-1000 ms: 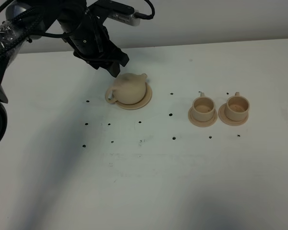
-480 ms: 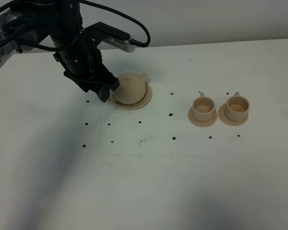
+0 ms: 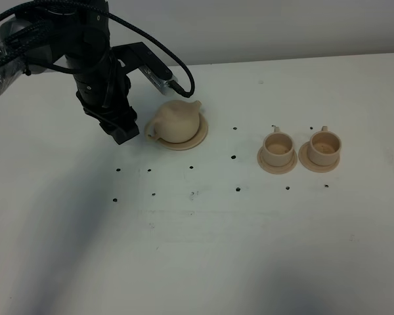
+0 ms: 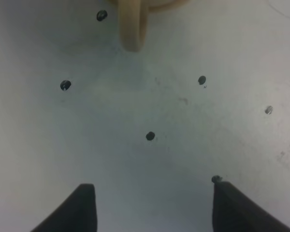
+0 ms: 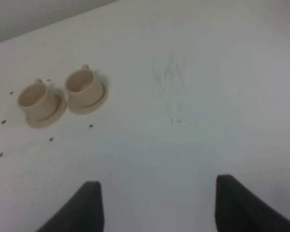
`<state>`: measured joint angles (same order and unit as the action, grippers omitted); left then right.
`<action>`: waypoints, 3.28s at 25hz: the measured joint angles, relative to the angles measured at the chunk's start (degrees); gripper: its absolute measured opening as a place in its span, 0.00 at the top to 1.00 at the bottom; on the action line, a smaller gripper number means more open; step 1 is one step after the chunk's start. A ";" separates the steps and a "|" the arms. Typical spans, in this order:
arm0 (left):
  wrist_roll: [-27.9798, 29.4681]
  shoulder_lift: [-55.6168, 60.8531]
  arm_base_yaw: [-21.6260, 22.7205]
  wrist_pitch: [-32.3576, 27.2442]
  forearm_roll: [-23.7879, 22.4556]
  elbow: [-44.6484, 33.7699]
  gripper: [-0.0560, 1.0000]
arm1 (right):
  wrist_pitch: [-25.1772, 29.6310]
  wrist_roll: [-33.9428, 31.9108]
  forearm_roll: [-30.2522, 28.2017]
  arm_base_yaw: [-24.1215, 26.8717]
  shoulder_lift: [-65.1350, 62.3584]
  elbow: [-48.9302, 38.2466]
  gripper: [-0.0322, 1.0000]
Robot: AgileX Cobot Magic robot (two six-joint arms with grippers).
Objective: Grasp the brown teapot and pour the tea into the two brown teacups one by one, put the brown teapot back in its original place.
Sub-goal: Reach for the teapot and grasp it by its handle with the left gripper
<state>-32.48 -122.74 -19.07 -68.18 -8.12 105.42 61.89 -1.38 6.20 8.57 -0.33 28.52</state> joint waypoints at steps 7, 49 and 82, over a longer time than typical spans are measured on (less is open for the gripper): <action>0.02 0.00 0.00 0.00 0.06 0.00 0.45 | 0.00 0.00 0.00 0.00 0.00 0.00 0.49; -1.77 -15.75 -0.36 0.00 3.56 17.23 0.45 | -0.01 0.00 0.00 0.00 -0.04 0.00 0.49; -4.23 -15.75 -0.36 2.96 4.64 17.23 0.45 | -0.06 0.00 0.00 0.00 -0.04 0.00 0.49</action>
<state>-36.71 -138.48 -19.43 -65.22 -3.48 122.65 61.83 -1.38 6.20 8.57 -0.37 28.52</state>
